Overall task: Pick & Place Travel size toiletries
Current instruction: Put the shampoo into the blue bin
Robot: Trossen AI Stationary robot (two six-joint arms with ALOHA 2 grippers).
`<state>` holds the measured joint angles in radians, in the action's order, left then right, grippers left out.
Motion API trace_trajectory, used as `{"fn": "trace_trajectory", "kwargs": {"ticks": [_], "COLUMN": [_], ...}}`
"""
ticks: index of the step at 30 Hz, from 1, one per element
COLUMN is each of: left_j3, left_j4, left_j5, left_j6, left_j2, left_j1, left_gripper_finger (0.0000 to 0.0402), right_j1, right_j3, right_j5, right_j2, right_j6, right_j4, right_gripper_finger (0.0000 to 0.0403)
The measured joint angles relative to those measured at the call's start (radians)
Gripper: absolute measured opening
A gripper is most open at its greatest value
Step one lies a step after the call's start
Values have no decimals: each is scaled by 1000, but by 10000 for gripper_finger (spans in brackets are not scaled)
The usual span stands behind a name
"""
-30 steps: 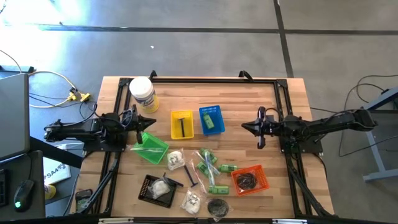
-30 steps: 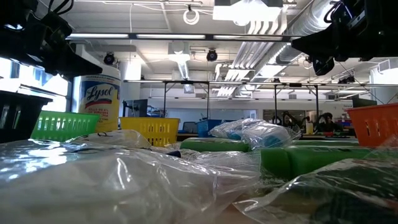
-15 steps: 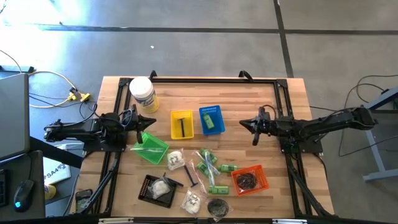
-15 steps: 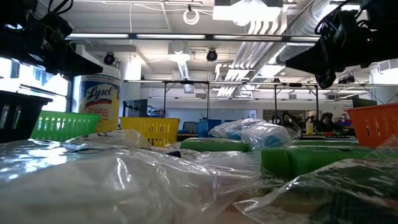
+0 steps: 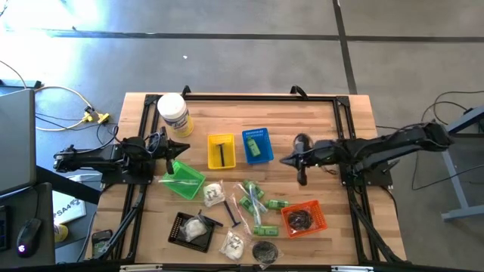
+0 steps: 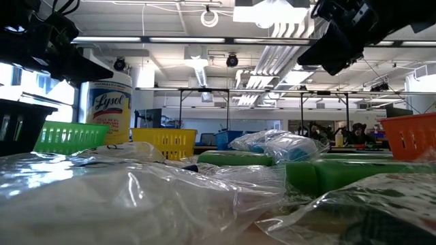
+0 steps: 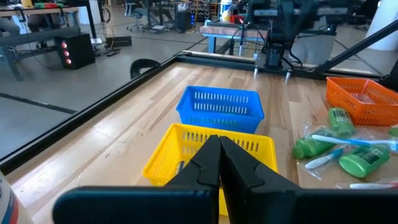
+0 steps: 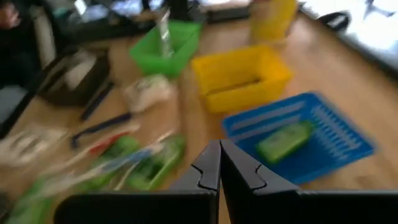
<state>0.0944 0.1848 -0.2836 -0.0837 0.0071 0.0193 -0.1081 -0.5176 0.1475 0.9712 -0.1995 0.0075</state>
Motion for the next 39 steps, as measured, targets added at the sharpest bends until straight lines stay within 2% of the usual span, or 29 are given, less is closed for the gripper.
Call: {"fn": "trace_trajectory", "kwargs": {"ticks": [6, 8, 12, 15, 18, 25, 28, 32, 39], "left_j3": [0, 0, 1, 1, 2, 2, 3, 4, 4], "left_j4": [0, 0, 0, 2, 5, 10, 17, 25, 26], "left_j5": [1, 1, 2, 4, 4, 9, 13, 13, 13], "left_j6": [0, 0, 0, 0, 0, 0, 0, 0, 0], "left_j2": [0, 0, 0, 0, 0, 0, 0, 0, 0], "left_j1": [0, 0, 0, 0, 0, 0, 0, 0, 0], "left_gripper_finger": [0, 0, 0, 0, 0, 0, 0, 0, 0], "right_j1": [-79, -89, -92, -104, -122, -171, -183, -194, -192], "right_j3": [-140, -201, -331, -420, -498, -641, -674, -682, -682], "right_j5": [101, 71, -71, -79, -89, -166, -209, -207, -156], "right_j2": [240, 309, 428, 504, 571, 697, 727, 738, 738], "right_j6": [-29, -32, -47, -88, -92, -114, -144, -201, -317], "right_j4": [-32, -81, -235, -359, -472, -559, -590, -616, -682], "right_gripper_finger": [2, 2, 2, 13, 51, 200, 243, 267, 270]}}
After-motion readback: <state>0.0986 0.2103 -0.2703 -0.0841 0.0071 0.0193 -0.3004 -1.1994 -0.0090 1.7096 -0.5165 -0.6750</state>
